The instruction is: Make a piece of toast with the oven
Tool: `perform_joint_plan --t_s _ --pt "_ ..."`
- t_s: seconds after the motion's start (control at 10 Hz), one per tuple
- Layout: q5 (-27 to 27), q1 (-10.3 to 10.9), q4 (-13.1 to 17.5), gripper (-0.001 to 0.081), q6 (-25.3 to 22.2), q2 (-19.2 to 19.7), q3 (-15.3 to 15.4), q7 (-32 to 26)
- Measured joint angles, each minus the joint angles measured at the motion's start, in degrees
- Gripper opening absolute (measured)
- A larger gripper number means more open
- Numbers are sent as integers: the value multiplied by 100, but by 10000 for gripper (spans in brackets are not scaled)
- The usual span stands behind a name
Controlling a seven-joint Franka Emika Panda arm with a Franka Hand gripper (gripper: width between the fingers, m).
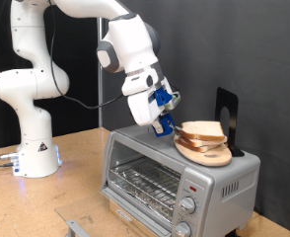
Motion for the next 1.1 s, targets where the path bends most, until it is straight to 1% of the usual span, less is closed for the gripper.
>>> perform_joint_plan --t_s 0.2,0.4,0.7,1.1 --pt "206 21 6 383 32 9 1 -178" --pt "664 54 -26 383 32 -53 1 -557" --pt "1085 58 -201 383 -47 -363 -4 -818" --pt "1278 56 -469 383 -292 -804 -56 -830"
